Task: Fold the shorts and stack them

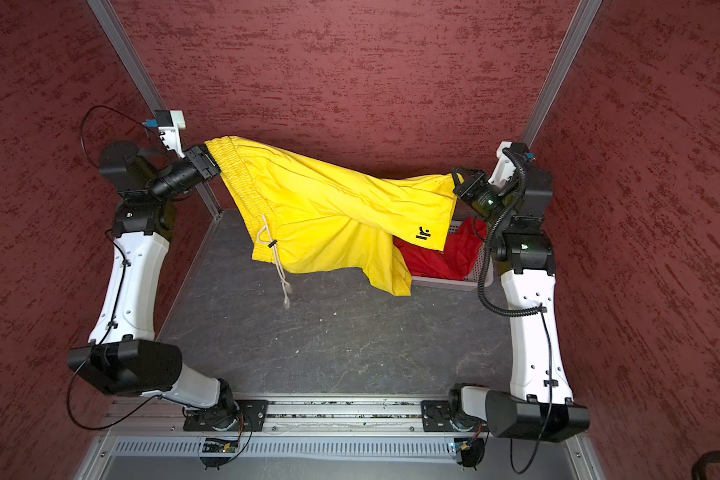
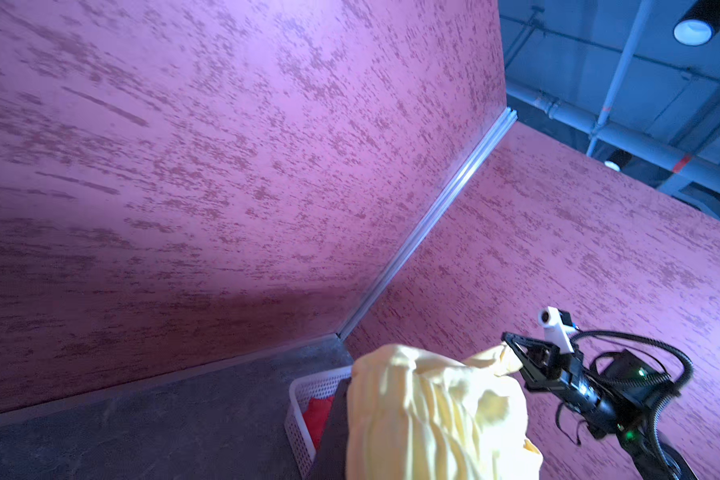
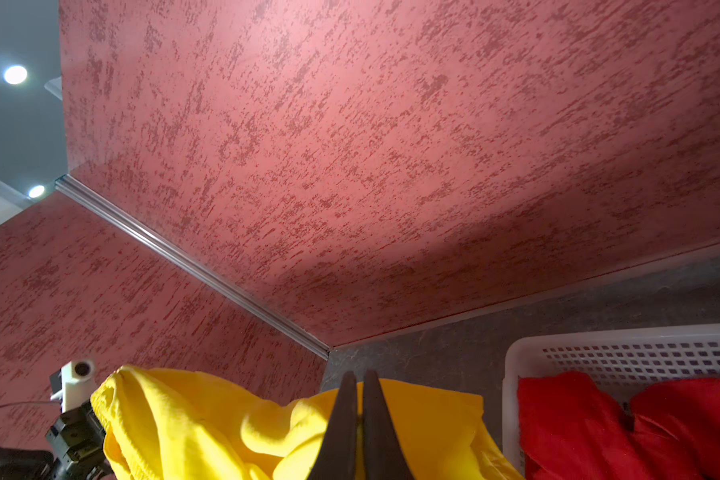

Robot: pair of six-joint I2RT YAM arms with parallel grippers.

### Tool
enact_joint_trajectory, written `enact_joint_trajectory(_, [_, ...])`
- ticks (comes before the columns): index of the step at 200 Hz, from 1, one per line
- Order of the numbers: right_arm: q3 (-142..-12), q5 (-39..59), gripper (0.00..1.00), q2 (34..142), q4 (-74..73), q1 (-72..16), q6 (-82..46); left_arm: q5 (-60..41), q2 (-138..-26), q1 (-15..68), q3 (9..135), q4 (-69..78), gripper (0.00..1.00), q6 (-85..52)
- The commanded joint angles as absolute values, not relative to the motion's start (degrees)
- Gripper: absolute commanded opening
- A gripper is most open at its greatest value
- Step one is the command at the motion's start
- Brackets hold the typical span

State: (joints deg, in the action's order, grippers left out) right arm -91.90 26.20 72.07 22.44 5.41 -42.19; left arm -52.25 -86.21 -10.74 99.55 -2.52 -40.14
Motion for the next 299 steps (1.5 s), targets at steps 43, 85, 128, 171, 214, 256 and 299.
enact_joint_trajectory(43, [-58.6,28.2,0.11,64.3,11.0,4.9,-48.8,-52.1,-85.2,-14.1,94.8,5.9,0.00,-45.7])
enact_joint_trajectory(85, [-52.8,24.7,0.15,62.8,12.3,-2.0,-45.6,-51.1,-86.7,-9.4,97.2,4.2,0.00,-44.2])
enact_joint_trajectory(128, [-51.2,17.5,0.51,62.3,13.1,-13.2,-42.5,-51.0,-88.3,-5.7,101.4,1.2,0.00,-42.8])
enact_joint_trajectory(171, [-50.3,15.5,0.61,68.7,4.7,-27.7,-40.7,-53.6,-90.2,-3.9,107.5,-1.1,0.00,-43.6])
enact_joint_trajectory(214, [-51.6,17.1,0.54,76.4,-1.4,-31.4,-42.4,-60.8,-94.0,-1.2,117.2,1.5,0.00,-49.0])
enact_joint_trajectory(256, [-52.8,7.4,0.67,69.1,2.2,-31.3,-38.5,-69.6,-100.9,-0.3,128.2,10.7,0.00,-59.1])
enact_joint_trajectory(299, [-50.8,7.4,0.65,66.0,-2.1,-31.7,-38.6,-72.2,-105.0,0.2,130.7,16.2,0.00,-63.4])
